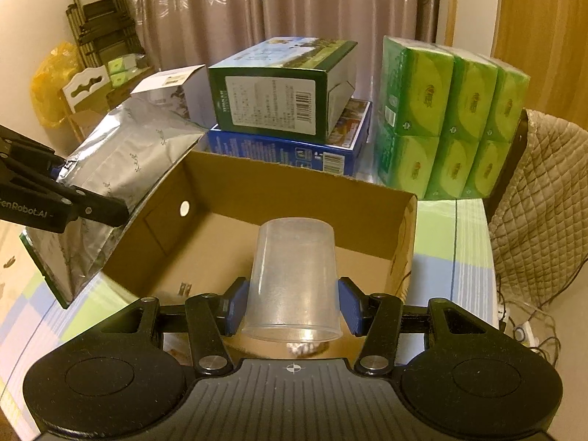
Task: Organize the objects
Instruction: 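Release the foil pouch with the left tool while the right tool releases the cup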
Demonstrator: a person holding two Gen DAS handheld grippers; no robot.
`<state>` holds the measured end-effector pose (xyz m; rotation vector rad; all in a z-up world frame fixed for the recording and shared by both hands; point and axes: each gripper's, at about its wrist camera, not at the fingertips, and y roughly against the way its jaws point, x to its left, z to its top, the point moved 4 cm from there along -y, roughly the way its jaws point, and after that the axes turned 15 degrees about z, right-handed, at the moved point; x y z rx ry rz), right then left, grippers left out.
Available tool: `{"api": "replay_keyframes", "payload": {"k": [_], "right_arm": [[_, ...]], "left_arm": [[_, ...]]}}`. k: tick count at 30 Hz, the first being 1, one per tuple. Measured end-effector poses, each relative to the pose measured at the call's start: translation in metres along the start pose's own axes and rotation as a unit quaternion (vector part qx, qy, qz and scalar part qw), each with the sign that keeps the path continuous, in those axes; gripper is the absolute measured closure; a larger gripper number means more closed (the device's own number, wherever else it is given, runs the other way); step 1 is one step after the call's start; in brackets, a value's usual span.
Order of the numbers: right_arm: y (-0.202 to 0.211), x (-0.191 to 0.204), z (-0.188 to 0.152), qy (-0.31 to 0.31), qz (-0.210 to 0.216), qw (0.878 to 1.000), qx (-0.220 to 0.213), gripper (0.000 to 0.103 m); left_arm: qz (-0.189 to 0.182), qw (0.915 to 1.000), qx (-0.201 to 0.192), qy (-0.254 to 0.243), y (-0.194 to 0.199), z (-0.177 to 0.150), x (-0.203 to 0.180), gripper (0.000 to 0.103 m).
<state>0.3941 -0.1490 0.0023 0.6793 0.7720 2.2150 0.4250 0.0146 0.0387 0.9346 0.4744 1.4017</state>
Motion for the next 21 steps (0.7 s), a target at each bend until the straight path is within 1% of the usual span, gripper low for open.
{"api": "replay_keyframes", "payload": {"k": [8, 11, 13, 14, 15, 18, 21], "right_arm": [[-0.015, -0.016, 0.001, -0.007, -0.007, 1.0, -0.001, 0.053], [-0.02, -0.021, 0.0, -0.01, -0.009, 1.0, 0.001, 0.053], [-0.023, -0.025, -0.002, -0.014, -0.008, 1.0, 0.002, 0.053], [-0.024, -0.026, -0.002, -0.015, -0.009, 1.0, 0.002, 0.053], [-0.024, -0.027, -0.004, -0.015, -0.009, 1.0, 0.003, 0.053], [-0.026, -0.029, -0.007, -0.017, -0.008, 1.0, 0.005, 0.053], [-0.026, -0.029, -0.011, -0.02, -0.007, 1.0, 0.007, 0.053]], "left_arm": [[0.001, 0.9999, 0.004, 0.012, -0.033, 0.008, 0.001, 0.067], [0.003, 0.9999, -0.001, 0.011, -0.042, 0.008, -0.002, 0.066], [0.016, 0.9998, -0.011, 0.01, -0.045, 0.009, -0.002, 0.065], [0.023, 0.9995, -0.016, 0.014, -0.045, 0.01, 0.0, 0.061], [0.025, 0.9994, -0.018, 0.018, -0.046, 0.01, 0.002, 0.06], [0.023, 0.9992, -0.016, 0.028, -0.046, 0.008, 0.007, 0.06], [0.024, 0.9993, -0.013, 0.025, -0.046, 0.004, 0.008, 0.06]]}}
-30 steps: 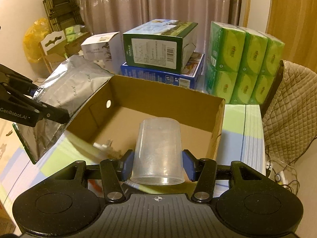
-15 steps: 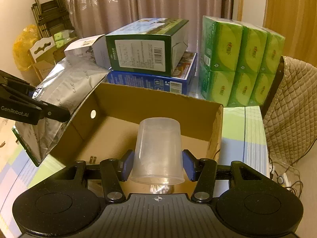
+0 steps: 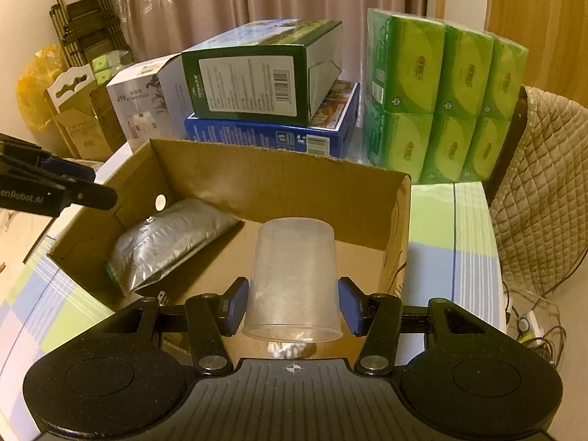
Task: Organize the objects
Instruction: 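Release the foil pouch with the left tool while the right tool releases the cup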
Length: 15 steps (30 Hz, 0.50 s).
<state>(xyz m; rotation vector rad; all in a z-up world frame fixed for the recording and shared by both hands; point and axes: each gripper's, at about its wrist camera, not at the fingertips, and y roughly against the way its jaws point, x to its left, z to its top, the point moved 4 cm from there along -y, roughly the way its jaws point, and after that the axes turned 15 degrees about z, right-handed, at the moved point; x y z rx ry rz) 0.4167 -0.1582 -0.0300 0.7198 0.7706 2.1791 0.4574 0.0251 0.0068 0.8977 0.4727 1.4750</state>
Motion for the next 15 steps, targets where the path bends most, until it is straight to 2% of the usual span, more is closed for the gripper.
{"api": "replay_keyframes", "payload": {"k": [15], "right_arm": [[-0.002, 0.01, 0.004, 0.004, 0.007, 1.0, -0.003, 0.053]], "left_arm": [[-0.003, 1.0, 0.003, -0.004, 0.005, -0.014, -0.004, 0.056]]}}
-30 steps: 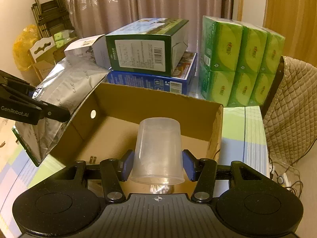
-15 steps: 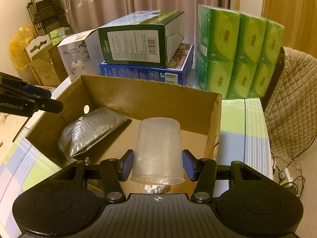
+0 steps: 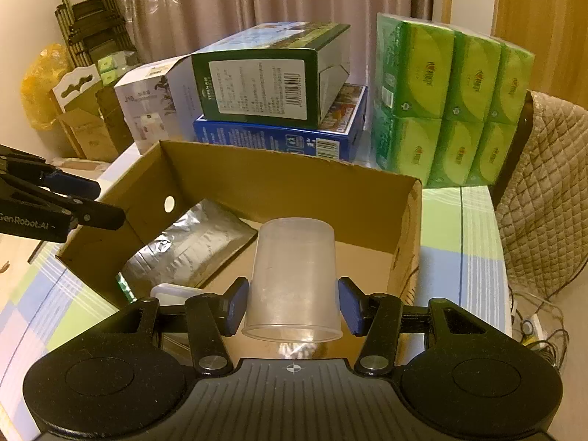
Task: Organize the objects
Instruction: 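Release the foil pouch with the left tool while the right tool releases the cup, then withdraw both tools from the box toward the remaining table items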
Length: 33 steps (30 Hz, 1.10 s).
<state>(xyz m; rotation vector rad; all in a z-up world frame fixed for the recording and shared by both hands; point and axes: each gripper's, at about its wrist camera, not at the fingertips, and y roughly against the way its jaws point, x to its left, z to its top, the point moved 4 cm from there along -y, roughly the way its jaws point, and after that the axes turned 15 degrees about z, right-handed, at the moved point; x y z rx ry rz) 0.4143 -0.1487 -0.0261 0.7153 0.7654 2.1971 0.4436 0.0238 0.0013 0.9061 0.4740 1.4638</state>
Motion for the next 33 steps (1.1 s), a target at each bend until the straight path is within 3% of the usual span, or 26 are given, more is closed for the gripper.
{"api": "replay_keyframes", "payload": {"k": [4, 7, 19, 33], "right_arm": [[-0.002, 0.0, 0.002, -0.002, 0.015, 1.0, -0.016, 0.052], [0.003, -0.002, 0.004, -0.003, -0.002, 0.999, -0.041, 0.029], [0.025, 0.002, 0.002, -0.006, -0.011, 0.999, -0.047, 0.029], [0.089, 0.044, -0.012, 0.01, -0.017, 0.998, -0.055, 0.029]], "left_arm": [[0.0, 1.0, -0.001, 0.001, -0.001, 0.0, 0.0, 0.051], [0.007, 1.0, -0.002, 0.003, -0.001, -0.001, 0.001, 0.033], [0.009, 0.9999, 0.002, 0.012, 0.009, -0.017, 0.005, 0.027], [0.017, 0.9992, -0.017, 0.032, 0.08, -0.041, 0.008, 0.019]]}}
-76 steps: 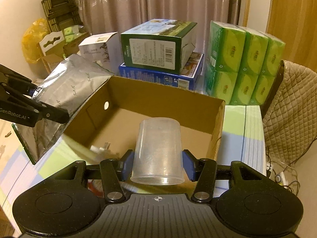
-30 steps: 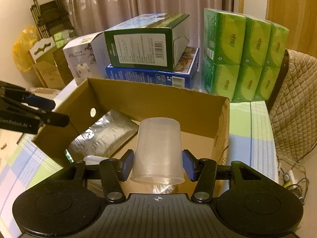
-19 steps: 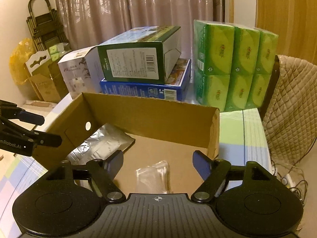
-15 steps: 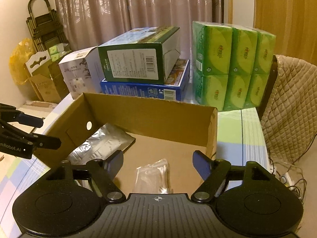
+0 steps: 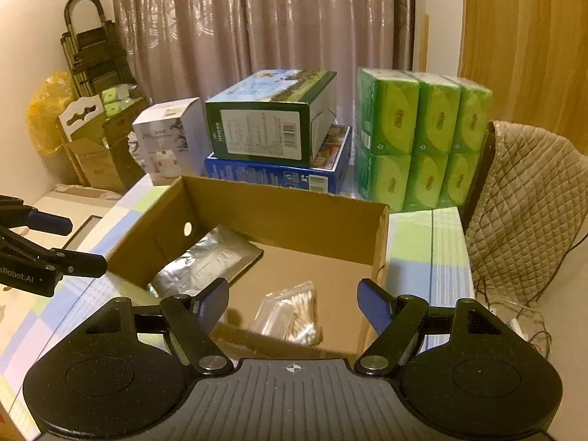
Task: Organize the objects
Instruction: 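Withdraw both tools from the box toward the remaining table items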
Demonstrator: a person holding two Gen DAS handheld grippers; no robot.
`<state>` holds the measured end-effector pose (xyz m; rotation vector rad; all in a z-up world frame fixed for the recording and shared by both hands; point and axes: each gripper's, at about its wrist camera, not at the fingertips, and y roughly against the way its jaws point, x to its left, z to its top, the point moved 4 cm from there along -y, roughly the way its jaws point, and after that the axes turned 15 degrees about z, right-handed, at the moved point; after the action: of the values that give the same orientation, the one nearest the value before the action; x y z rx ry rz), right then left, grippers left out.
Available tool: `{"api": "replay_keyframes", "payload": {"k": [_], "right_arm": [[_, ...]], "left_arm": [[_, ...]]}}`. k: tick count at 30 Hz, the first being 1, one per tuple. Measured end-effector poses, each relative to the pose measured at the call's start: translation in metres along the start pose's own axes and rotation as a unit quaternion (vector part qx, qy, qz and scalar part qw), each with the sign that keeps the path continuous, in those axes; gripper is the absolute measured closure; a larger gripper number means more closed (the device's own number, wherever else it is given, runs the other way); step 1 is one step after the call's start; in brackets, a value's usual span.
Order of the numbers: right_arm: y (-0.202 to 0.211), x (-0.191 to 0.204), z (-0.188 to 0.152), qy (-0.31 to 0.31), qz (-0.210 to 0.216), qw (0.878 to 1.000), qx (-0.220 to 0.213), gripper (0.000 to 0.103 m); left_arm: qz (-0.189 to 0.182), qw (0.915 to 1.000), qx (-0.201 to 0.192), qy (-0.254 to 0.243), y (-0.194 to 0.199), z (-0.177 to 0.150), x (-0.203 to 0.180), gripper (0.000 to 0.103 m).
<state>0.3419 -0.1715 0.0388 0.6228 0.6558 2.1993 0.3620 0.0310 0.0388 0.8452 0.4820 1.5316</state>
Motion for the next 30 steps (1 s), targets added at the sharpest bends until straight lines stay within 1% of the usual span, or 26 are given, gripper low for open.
{"api": "replay_keyframes", "payload": {"k": [5, 8, 13, 22, 24, 27, 30], "right_arm": [[0.028, 0.015, -0.007, -0.001, 0.004, 1.0, -0.008, 0.029], [0.044, 0.024, -0.015, -0.001, 0.005, 1.0, -0.01, 0.029], [0.065, 0.036, -0.033, -0.001, 0.007, 1.0, -0.01, 0.029], [0.092, 0.046, -0.073, -0.019, 0.008, 1.0, -0.006, 0.029], [0.095, 0.047, -0.083, -0.02, 0.005, 1.0, -0.002, 0.029], [0.1, 0.05, -0.103, -0.013, 0.0, 1.0, 0.005, 0.028], [0.102, 0.05, -0.123, -0.018, -0.004, 1.0, 0.012, 0.028]], "left_arm": [[-0.002, 0.9999, -0.008, 0.009, 0.03, -0.012, -0.001, 0.018], [-0.002, 0.9998, -0.014, 0.016, 0.049, -0.021, -0.002, 0.014], [-0.005, 0.9995, -0.02, 0.025, 0.074, -0.04, -0.003, 0.011], [-0.011, 0.9986, -0.019, 0.048, 0.099, -0.078, -0.009, 0.005], [-0.009, 0.9985, -0.024, 0.048, 0.103, -0.088, -0.013, 0.001], [0.001, 0.9986, -0.03, 0.043, 0.106, -0.103, -0.022, 0.001], [0.0, 0.9985, -0.029, 0.046, 0.105, -0.119, -0.032, 0.001]]}}
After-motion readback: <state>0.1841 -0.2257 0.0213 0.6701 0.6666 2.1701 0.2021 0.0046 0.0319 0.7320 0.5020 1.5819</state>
